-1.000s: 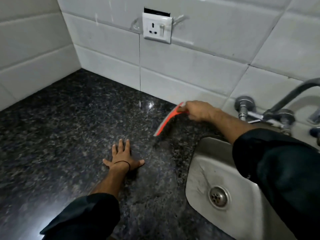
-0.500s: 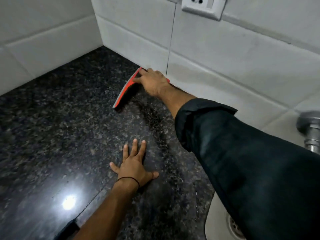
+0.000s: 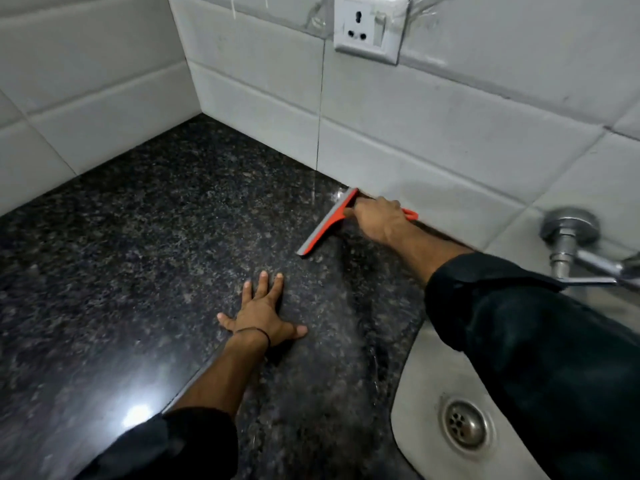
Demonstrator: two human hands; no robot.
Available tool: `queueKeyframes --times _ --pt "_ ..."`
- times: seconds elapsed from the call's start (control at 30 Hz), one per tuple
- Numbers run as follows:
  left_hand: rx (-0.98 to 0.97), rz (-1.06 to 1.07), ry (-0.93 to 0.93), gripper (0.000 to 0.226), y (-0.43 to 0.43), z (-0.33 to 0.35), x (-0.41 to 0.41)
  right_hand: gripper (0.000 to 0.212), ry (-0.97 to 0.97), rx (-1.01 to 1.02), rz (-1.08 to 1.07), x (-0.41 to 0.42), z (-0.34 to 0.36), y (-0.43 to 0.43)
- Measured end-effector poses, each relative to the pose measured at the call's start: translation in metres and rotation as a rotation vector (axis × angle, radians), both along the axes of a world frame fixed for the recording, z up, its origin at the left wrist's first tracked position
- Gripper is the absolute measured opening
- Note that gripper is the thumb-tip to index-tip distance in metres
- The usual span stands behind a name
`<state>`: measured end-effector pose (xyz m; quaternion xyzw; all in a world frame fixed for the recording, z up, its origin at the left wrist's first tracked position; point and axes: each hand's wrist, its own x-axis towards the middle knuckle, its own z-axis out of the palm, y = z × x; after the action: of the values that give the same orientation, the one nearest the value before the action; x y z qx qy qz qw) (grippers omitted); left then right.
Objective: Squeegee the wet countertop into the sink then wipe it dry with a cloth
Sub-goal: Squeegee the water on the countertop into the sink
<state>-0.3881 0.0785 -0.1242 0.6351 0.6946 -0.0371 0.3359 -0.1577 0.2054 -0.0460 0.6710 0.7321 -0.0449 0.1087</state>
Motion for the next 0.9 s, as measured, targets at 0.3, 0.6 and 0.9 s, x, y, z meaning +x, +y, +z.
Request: queueKeyframes --times 0.3,0.6,0.9 --pt "0.099 -0.028 0.06 0.117 -0.023 0.0 -0.005 0.036 0.01 -0.031 -0.401 0.1 0.012 -0.175" --pt "0.339 0.014 -0.066 0.088 -0.077 -0.003 -0.02 0.034 -0.196 0.008 -0.485 0.11 0.036 -0.258" --pt "0.357 0.258 0.018 0.063 -0.161 -0.016 -0.085 0.043 0.109 0.012 -0.066 0.003 0.039 -0.235"
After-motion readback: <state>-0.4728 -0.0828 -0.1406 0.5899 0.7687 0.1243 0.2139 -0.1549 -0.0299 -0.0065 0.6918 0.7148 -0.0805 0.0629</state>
